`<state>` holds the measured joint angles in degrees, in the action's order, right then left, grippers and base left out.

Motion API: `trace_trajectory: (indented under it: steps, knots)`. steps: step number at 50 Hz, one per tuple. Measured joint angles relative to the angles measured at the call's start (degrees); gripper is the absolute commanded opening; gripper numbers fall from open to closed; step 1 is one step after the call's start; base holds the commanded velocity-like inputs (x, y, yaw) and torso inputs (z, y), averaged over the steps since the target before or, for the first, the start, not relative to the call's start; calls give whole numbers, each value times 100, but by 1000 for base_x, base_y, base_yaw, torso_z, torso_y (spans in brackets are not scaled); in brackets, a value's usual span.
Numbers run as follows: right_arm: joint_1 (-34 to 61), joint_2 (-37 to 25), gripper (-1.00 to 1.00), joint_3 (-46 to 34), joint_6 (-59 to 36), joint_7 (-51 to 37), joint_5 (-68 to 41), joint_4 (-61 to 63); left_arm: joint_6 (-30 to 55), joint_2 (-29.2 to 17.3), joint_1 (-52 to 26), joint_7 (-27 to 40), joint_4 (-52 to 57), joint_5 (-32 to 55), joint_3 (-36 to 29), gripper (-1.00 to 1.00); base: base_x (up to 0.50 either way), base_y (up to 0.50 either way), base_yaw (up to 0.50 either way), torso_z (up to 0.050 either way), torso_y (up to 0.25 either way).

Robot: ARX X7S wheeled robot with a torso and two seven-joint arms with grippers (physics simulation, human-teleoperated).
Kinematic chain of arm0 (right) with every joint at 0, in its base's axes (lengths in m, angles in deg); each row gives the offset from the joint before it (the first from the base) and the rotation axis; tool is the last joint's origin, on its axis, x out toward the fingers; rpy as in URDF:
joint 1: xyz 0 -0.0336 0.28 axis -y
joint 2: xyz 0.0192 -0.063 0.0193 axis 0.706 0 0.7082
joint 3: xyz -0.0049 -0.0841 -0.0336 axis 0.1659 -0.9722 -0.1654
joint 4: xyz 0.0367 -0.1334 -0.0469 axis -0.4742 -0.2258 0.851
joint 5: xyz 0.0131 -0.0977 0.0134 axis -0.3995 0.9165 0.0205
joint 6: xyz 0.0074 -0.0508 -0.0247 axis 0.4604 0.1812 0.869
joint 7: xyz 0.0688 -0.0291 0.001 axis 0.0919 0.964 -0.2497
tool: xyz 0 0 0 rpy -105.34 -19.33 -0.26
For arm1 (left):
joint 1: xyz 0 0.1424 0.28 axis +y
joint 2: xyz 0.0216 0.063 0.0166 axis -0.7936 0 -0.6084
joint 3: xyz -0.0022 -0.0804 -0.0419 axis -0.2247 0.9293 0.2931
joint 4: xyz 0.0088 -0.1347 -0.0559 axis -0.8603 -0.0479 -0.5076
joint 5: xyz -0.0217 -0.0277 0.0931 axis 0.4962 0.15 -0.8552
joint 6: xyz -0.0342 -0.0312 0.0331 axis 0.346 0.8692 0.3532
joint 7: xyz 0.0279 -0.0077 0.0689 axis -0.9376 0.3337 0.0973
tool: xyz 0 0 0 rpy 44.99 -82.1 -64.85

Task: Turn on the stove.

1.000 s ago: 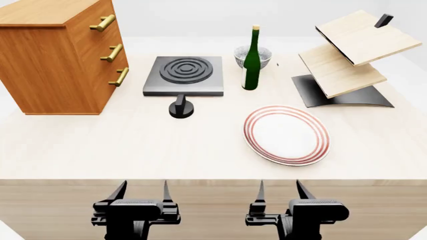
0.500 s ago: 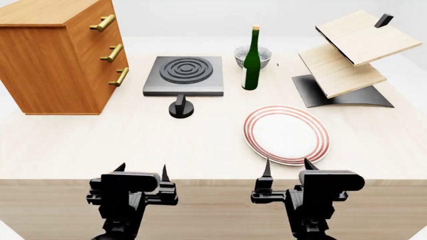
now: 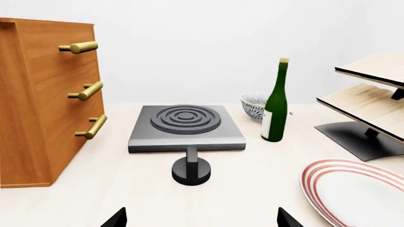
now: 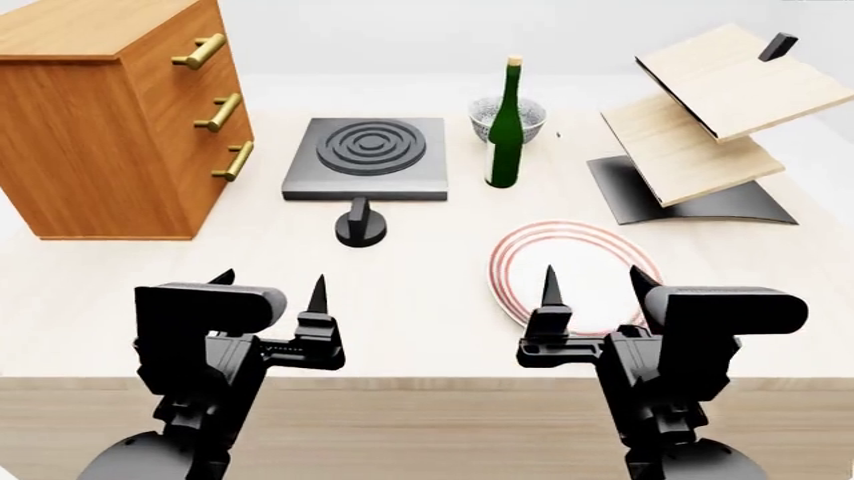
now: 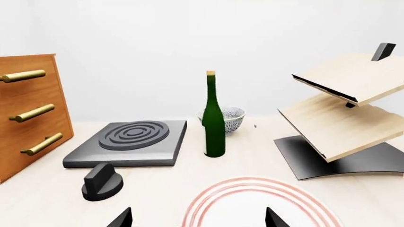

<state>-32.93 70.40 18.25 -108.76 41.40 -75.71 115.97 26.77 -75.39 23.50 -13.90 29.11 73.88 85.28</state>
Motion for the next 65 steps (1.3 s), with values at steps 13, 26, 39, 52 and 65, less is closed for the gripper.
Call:
trace_trajectory:
  steps: [13,26,39,52,65]
  knots:
    - [0,26,100,179,-43,1,-289,115,133,-35,-40,47,147,125,41,100,500,0,0,0,0]
    - [1,-5,100,220,-49,-69,-455,174,89,-87,-11,99,121,177,45,100,500,0,0,0,0]
    - [-30,-60,100,163,58,-156,-500,136,-1,-128,20,148,40,207,14,100,400,0,0,0,1]
    - [-168,-159,100,-25,344,-259,-362,25,-989,-252,140,254,-662,-210,-254,100,0,0,0,0,0]
    - [-341,-253,100,-157,644,-308,-262,-100,-3117,-398,66,576,-2676,-959,-421,100,0,0,0,0,0]
